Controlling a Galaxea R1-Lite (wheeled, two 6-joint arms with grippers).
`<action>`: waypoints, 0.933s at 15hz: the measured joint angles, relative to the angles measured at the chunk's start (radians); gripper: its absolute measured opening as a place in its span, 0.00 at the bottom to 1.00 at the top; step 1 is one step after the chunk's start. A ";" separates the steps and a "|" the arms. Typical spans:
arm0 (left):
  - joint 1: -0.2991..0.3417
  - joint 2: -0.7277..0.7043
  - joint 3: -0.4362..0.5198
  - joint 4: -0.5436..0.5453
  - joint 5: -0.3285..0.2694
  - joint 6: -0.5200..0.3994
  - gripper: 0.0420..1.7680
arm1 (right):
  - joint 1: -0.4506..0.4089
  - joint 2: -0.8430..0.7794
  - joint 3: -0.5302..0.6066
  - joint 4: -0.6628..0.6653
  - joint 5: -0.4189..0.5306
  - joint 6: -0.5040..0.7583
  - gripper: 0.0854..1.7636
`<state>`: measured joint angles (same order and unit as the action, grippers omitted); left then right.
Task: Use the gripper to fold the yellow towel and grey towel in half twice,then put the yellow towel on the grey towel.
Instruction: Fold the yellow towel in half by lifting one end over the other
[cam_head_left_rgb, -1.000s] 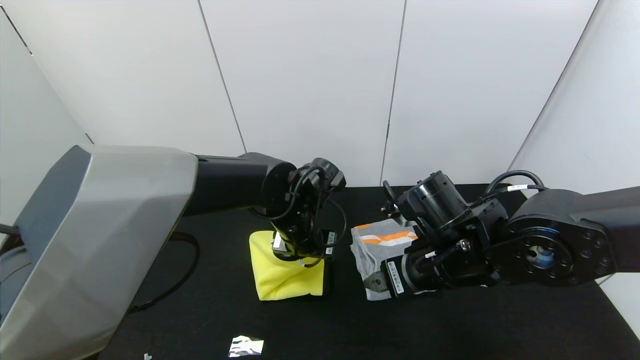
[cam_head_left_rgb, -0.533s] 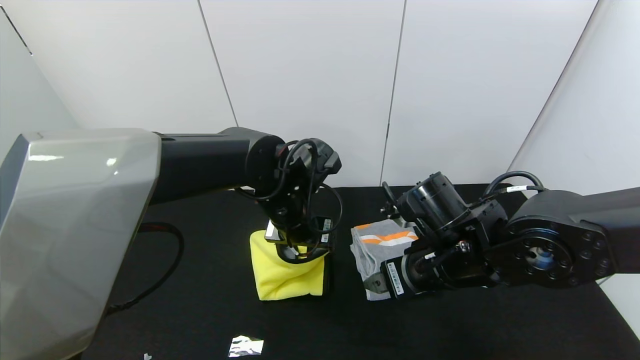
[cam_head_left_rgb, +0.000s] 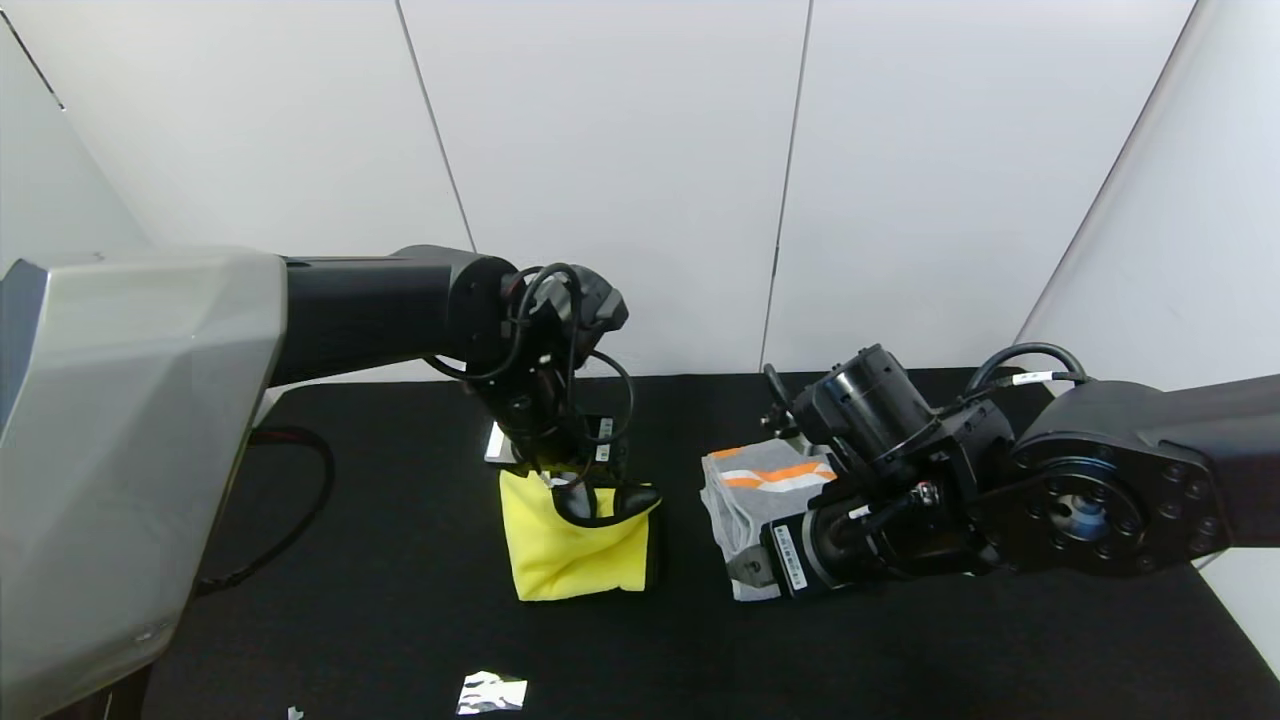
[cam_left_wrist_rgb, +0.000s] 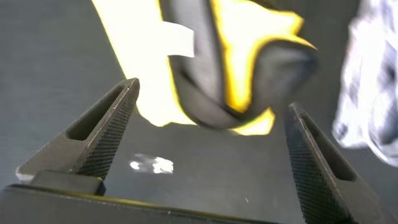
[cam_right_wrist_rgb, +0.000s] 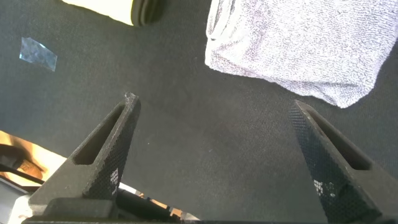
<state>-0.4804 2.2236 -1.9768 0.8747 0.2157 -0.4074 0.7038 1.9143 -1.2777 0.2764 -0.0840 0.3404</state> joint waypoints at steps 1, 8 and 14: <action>0.022 0.005 0.001 0.000 0.001 -0.002 0.94 | 0.000 0.000 0.001 0.000 0.000 0.000 0.97; 0.119 0.082 -0.001 -0.024 -0.018 -0.053 0.96 | 0.005 0.007 0.001 0.000 0.000 0.000 0.97; 0.139 0.114 -0.002 -0.071 -0.077 -0.064 0.74 | 0.009 0.009 0.003 0.000 0.000 -0.001 0.97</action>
<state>-0.3411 2.3374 -1.9787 0.8034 0.1389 -0.4715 0.7128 1.9228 -1.2747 0.2760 -0.0845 0.3396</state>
